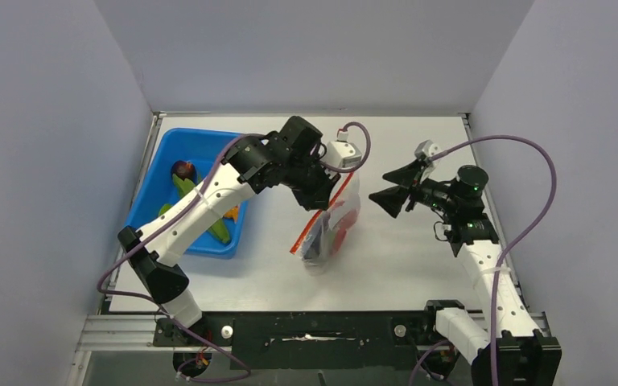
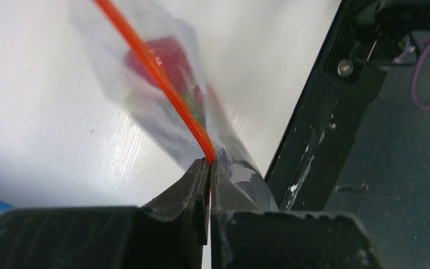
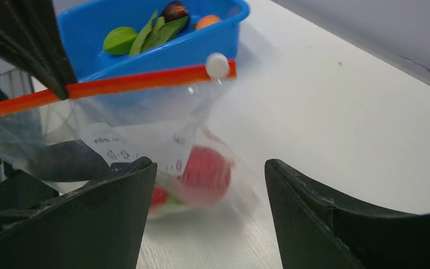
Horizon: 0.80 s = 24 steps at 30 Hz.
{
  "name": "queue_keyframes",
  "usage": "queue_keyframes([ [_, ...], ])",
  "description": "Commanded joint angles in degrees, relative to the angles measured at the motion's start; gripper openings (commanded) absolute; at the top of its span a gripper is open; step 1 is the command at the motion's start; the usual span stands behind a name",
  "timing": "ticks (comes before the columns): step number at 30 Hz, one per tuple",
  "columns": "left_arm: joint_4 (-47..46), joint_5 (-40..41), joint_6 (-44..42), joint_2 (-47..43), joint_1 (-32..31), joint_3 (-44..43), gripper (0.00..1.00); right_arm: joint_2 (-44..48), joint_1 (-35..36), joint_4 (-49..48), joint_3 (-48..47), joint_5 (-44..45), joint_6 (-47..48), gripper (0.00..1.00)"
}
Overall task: Open the zip-top bag and remove the fake food
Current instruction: Pick up the zipper food storage bag at the center of the board.
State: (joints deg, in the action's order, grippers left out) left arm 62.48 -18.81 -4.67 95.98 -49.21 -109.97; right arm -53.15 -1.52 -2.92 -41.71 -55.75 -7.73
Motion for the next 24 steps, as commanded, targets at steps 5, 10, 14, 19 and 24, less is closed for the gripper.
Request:
queue_keyframes([
  [5, 1.0, -1.0, -10.5, -7.8, -0.4, 9.0, 0.00, -3.7, 9.0, 1.8, -1.2, -6.7, 15.5, 0.72],
  [10, -5.7, -1.7, -17.8, -16.9, -0.4, 17.4, 0.00, -4.2, 10.0, 1.8, -0.6, -12.5, 18.6, 0.73],
  [14, -11.7, -2.0, -21.0, -23.2, -0.4, 22.5, 0.00, -5.3, 12.1, 3.9, -1.9, -14.1, 20.9, 0.76],
  [19, -15.1, -3.4, -22.4, -26.0, -0.4, 25.7, 0.00, -5.8, 14.4, -4.1, -1.7, -17.0, 16.1, 0.79],
  [24, -13.5, -3.4, -23.0, -25.1, -0.4, 25.4, 0.00, -7.8, 17.3, -7.1, -2.1, -14.7, 17.0, 0.83],
])
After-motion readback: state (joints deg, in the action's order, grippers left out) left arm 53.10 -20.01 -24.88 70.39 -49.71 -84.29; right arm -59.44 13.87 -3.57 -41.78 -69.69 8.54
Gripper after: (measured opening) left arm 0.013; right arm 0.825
